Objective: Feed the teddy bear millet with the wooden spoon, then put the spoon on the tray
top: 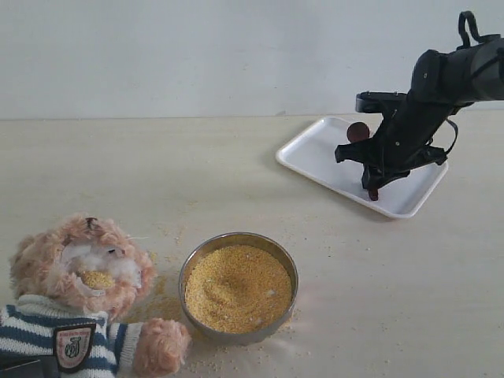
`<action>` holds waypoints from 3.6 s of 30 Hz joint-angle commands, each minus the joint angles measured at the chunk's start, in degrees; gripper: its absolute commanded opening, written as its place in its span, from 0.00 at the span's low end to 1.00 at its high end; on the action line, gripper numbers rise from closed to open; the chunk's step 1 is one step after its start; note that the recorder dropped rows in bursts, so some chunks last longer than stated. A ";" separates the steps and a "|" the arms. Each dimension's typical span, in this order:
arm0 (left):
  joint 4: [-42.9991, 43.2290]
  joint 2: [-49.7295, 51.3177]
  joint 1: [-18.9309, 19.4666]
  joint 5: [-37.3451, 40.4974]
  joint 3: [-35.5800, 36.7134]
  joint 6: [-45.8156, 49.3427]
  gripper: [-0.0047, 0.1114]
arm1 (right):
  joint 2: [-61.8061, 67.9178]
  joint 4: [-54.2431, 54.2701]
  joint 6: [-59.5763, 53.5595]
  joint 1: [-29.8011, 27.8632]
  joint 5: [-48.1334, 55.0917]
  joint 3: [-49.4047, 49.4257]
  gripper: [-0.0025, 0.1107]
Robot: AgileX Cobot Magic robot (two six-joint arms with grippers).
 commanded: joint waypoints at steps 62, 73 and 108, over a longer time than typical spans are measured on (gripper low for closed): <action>-1.21 -0.47 0.07 -0.07 0.06 0.19 0.08 | -91.28 13.51 -12.43 9.33 -16.52 67.22 0.02; -1.21 -0.47 0.07 -0.07 0.06 0.19 0.08 | -91.28 13.88 -12.43 9.33 -16.15 71.83 0.02; -1.21 -0.47 0.07 -0.07 0.06 0.19 0.08 | -91.28 16.12 -10.37 9.33 -17.53 72.19 0.02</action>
